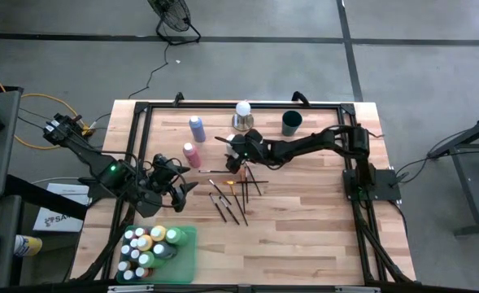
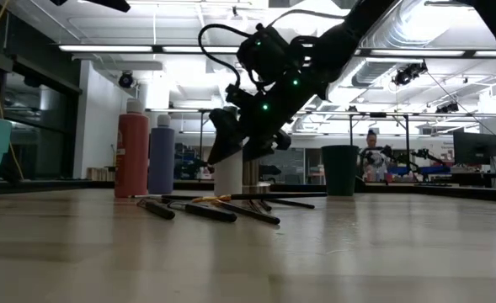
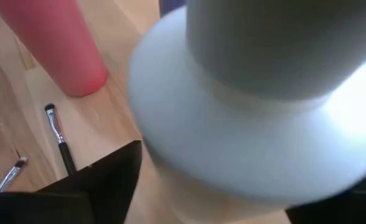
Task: Pick & Place Paint Supplies
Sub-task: Put the white paint bottle into the green bin
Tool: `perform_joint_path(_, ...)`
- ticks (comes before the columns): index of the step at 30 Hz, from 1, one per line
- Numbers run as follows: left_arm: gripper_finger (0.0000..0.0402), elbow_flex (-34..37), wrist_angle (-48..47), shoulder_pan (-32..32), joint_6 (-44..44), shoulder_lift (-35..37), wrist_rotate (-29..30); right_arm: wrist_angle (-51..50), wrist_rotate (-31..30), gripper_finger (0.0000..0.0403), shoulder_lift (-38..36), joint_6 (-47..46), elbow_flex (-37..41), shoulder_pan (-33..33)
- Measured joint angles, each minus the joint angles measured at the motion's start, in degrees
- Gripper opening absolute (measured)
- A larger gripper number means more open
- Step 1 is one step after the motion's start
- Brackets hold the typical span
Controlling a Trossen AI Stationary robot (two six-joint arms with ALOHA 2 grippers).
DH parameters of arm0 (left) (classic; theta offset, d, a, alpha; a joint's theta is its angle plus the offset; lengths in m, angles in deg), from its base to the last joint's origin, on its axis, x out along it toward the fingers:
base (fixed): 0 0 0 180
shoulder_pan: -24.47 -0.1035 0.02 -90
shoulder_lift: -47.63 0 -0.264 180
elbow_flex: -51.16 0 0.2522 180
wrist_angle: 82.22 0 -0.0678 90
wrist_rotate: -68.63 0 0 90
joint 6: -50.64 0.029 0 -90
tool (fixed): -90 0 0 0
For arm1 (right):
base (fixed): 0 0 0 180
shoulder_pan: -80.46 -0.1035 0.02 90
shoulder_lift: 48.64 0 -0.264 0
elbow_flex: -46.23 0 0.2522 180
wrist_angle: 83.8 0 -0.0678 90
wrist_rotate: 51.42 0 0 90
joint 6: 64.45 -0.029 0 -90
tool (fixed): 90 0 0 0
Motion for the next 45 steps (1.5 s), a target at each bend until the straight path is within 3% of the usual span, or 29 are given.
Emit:
perform_joint_path(8, 0.0264, 0.00, 0.00, 0.00, -0.05, 0.00, 0.11, -0.13, 2.00, 0.0205, 0.00, -0.42, -0.01, 0.00)
perform_joint_path(12, 0.0264, 0.00, 0.04, 0.02, -0.22, 0.00, 0.06, 0.04, 4.66, 0.0166, -0.07, -1.92, -0.04, 0.04)
perform_joint_path(18, 0.0264, -0.67, 0.24, 0.02, 1.35, 0.06, -3.20, -5.41, 10.36, 0.0164, -3.61, -3.01, 0.09, -0.93)
perform_joint_path(27, 0.0264, -9.43, 0.55, -4.89, 16.23, 0.28, -5.12, -14.73, 19.81, 0.0165, -14.03, 0.07, -0.16, -4.21)
perform_joint_path(33, 0.0264, -14.93, 1.29, -13.35, 27.05, -0.82, -14.93, -18.69, 19.58, 0.0171, -19.07, 1.33, -2.51, -9.36)
perform_joint_path(38, 0.0264, -20.38, 2.26, -19.81, 35.16, -4.02, -27.16, -25.83, 16.88, 0.0172, -18.95, 1.72, -8.07, -13.45)
perform_joint_path(45, 0.0264, -27.66, -1.27, -24.13, 42.80, -11.64, -38.95, -30.80, 13.27, 0.0173, -18.29, 1.17, -13.13, -15.94)
